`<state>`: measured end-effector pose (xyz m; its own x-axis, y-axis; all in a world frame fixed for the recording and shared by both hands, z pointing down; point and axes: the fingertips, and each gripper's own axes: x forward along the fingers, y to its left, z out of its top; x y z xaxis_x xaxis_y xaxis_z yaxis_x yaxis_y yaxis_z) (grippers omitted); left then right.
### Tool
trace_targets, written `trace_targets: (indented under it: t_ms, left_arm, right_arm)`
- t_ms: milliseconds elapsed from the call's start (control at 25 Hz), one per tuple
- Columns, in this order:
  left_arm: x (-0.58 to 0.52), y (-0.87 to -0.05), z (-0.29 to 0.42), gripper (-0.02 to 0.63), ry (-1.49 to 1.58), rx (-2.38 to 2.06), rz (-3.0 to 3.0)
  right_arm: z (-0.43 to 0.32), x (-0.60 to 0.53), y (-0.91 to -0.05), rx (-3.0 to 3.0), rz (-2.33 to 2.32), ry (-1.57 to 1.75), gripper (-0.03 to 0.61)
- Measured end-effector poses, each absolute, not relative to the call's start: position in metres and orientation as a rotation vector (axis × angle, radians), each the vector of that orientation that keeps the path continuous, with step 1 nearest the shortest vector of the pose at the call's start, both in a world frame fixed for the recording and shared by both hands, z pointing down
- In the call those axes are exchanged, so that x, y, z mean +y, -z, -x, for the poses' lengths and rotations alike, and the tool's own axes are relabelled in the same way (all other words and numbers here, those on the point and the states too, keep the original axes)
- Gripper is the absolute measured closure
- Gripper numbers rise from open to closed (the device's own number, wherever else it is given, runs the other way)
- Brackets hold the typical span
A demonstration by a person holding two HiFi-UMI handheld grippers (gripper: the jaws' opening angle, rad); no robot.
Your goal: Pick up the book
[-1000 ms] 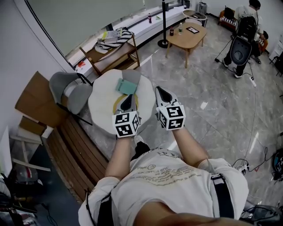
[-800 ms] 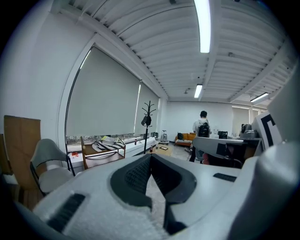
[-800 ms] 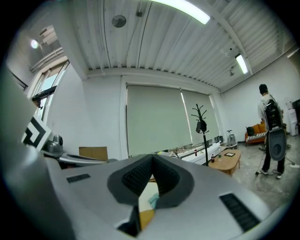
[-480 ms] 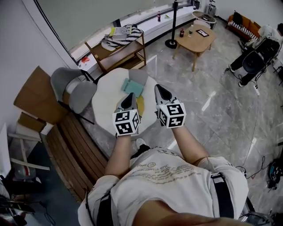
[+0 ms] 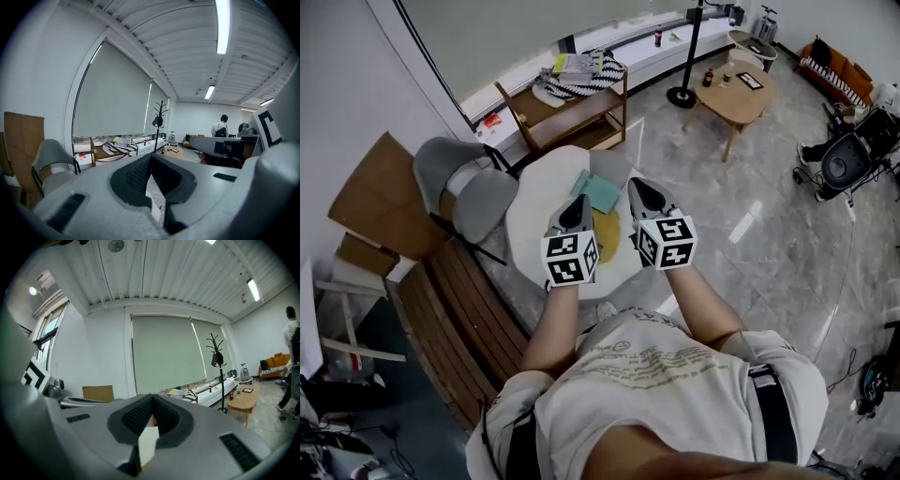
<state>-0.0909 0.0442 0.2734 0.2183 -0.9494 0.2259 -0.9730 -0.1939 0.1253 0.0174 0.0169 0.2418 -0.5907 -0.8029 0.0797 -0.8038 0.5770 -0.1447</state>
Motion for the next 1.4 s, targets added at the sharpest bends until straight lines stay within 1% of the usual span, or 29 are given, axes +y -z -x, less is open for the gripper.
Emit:
trace_targets:
  t_ms: [400, 1000, 1400]
  left_arm:
    - [-0.009, -0.287, 0.148, 0.597, -0.133, -1.781, -2.25]
    - [-0.033, -0.306, 0.17, 0.597, -0.169, -1.806, -2.188]
    - [-0.084, -0.316, 0.169, 0.595, -0.168, -1.867, -2.112]
  right_arm:
    - [0.048, -0.028, -0.248, -2.765, -1.398, -0.239, 0.551]
    - [0.076, -0.063, -0.265, -2.771, -1.325, -0.265, 0.551]
    - [0.076, -0.122, -0.273, -2.794, -1.235, -0.255, 0.551]
